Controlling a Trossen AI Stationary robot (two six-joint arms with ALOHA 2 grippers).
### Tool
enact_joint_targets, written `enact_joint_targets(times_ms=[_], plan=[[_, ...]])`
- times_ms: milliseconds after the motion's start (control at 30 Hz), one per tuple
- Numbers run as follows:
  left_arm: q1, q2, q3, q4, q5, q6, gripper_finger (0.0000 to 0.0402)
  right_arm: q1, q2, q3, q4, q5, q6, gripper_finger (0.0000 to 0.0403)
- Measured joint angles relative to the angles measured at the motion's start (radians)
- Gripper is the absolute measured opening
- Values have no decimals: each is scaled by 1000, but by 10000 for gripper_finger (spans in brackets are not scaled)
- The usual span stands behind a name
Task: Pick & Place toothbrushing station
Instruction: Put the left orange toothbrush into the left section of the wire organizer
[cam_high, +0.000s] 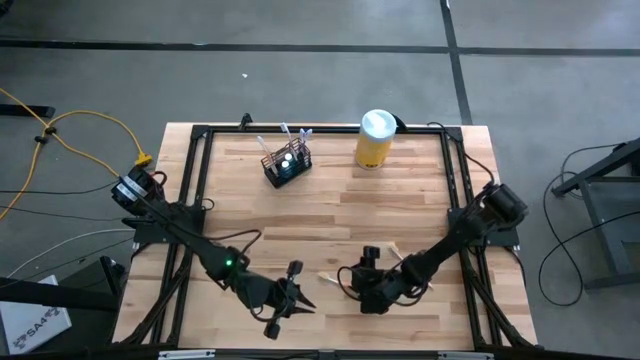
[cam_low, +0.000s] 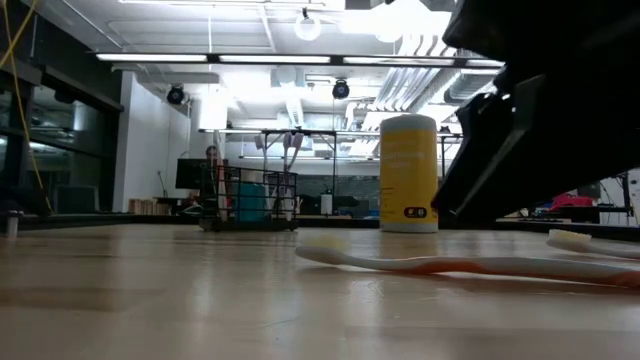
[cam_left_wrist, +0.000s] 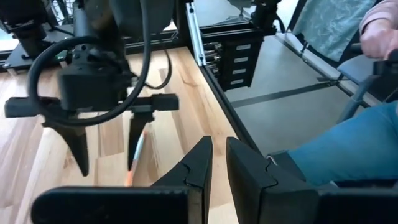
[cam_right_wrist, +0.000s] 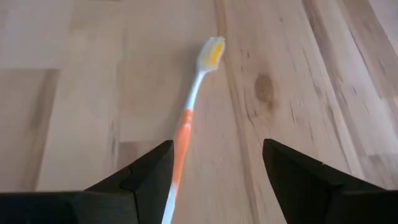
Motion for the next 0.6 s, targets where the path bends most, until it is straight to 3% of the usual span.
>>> enact_joint_targets(times_ms=[600], plan=[[-25,0,0,0,1,-24,43,33,21,0,43,13,66,238]])
